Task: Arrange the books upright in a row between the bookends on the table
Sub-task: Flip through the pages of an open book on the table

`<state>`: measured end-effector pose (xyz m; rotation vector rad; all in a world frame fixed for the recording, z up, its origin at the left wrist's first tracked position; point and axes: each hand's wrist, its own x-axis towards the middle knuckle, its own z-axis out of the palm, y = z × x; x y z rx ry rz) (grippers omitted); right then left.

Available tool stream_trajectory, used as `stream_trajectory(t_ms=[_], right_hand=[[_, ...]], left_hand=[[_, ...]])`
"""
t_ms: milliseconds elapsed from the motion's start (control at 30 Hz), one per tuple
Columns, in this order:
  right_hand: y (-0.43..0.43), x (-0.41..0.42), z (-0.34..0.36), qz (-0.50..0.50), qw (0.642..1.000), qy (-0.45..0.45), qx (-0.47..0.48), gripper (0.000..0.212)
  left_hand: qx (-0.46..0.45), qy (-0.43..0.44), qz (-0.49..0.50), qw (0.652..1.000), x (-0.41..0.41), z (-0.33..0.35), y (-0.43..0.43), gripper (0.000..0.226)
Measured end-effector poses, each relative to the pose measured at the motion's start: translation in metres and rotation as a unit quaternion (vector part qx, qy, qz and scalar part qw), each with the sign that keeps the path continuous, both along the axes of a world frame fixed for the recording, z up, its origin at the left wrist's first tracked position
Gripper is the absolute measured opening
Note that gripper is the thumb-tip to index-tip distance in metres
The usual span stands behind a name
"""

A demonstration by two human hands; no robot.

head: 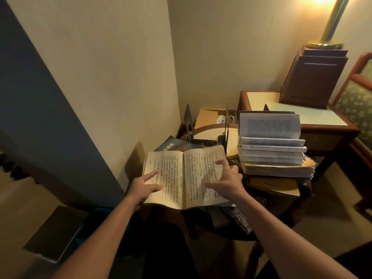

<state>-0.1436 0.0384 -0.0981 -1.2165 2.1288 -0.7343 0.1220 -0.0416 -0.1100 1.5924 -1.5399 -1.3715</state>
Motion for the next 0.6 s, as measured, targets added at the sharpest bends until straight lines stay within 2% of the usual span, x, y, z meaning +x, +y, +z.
stream_trajectory(t_ms=[133,267,300,367,433,500,600], right_hand=[[0.001,-0.001,-0.003,-0.037,0.998,-0.030,-0.035,0.066],[0.006,0.000,-0.008,-0.053,0.992,-0.080,-0.087,0.067],[0.006,0.001,-0.010,-0.051,0.991,-0.088,-0.090,0.061],[0.006,0.001,-0.010,-0.053,0.990,-0.101,-0.088,0.035],[0.006,-0.001,-0.007,-0.058,0.986,-0.123,-0.095,0.022],[0.006,-0.004,-0.002,-0.065,0.979,-0.148,-0.127,0.021],[0.009,-0.009,0.005,-0.072,0.964,-0.175,-0.189,0.026]], left_hand=[[-0.058,-0.019,-0.027,0.998,0.002,0.012,-0.003,0.063],[-0.138,-0.057,-0.062,0.987,-0.004,0.035,0.001,0.064],[-0.163,-0.069,-0.072,0.982,-0.007,0.043,0.003,0.065],[-0.216,-0.088,-0.089,0.968,-0.012,0.059,0.008,0.064],[-0.263,-0.098,-0.101,0.954,-0.013,0.074,0.012,0.064],[-0.293,-0.093,-0.109,0.945,-0.013,0.087,0.014,0.063],[-0.292,-0.038,-0.114,0.949,-0.011,0.103,0.015,0.062]])
